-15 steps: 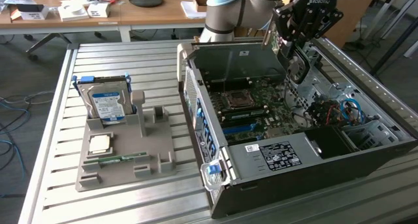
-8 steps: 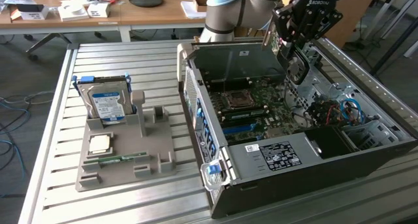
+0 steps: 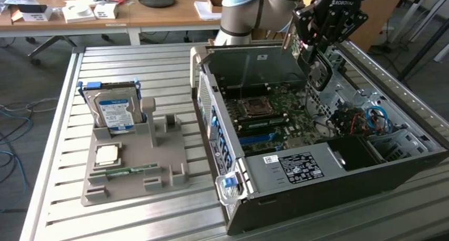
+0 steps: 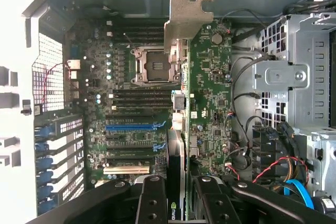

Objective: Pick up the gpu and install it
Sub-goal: 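Insert the gpu into the slot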

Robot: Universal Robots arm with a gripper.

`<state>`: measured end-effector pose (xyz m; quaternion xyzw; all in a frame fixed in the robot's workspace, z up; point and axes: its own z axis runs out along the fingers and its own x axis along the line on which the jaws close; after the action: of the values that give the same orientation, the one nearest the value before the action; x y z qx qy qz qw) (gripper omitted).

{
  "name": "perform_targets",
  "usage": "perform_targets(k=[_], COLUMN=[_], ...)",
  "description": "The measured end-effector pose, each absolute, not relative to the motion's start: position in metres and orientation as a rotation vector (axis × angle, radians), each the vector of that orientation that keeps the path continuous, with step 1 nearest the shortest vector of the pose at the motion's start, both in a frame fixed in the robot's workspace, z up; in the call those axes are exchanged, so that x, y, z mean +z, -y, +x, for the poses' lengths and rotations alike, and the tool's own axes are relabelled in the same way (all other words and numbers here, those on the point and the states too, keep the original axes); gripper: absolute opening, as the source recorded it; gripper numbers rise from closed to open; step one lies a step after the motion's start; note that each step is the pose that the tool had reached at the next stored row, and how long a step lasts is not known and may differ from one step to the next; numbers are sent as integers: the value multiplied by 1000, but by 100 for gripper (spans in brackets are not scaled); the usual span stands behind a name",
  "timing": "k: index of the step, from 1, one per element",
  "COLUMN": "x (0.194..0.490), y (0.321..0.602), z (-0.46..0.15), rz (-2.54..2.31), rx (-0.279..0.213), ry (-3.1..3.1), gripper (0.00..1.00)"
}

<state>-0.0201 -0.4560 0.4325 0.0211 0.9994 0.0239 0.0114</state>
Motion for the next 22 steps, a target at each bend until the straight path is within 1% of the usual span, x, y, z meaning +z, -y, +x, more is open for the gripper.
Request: perform_targets(k=[7,22], x=[432,432], y=[456,456], z=[-20,-20], rz=[14,-398], rx=[75,77], ry=[-3119,-3100], gripper=[26,26])
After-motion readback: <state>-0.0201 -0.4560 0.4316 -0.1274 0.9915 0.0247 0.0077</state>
